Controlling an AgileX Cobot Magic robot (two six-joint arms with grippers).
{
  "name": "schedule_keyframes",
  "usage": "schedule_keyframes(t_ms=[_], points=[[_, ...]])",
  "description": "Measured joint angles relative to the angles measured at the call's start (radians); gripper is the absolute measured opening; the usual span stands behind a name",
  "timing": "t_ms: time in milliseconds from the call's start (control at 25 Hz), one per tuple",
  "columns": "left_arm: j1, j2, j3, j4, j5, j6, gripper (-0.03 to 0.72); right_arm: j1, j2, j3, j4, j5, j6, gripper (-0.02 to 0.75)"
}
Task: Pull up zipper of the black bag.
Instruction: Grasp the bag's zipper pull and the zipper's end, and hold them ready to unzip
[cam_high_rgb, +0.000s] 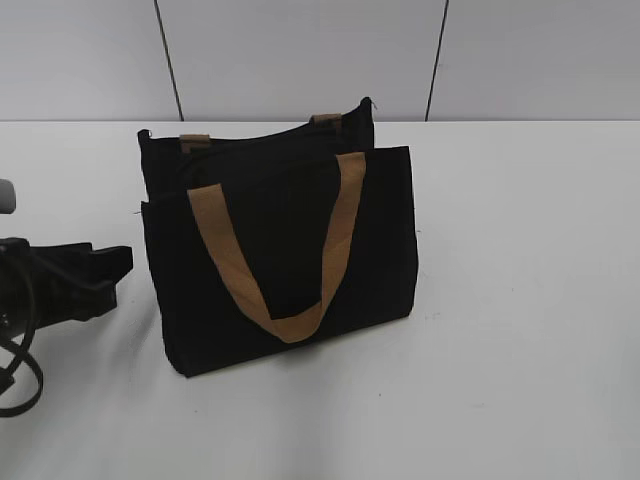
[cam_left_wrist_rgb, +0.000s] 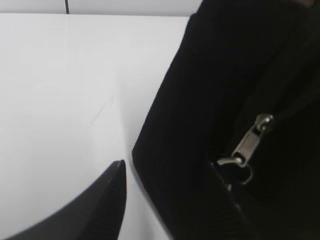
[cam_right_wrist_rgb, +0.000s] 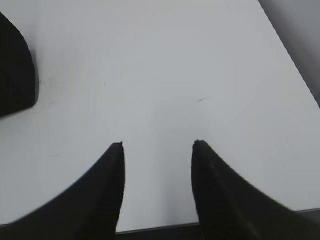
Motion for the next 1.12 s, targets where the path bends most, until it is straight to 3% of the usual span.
schedule_keyframes(t_ms=[520, 1120], points=[[0.000, 0.087, 0.063, 0.139, -0.136, -0.045, 0.377, 0.000, 0.000, 0.000, 0.000, 0.000, 0.000, 0.349], [0.000, 0.252, -0.025, 0.217, -0.191, -0.002, 0.384, 0.000, 0.000, 0.000, 0.000, 0.000, 0.000, 0.349]])
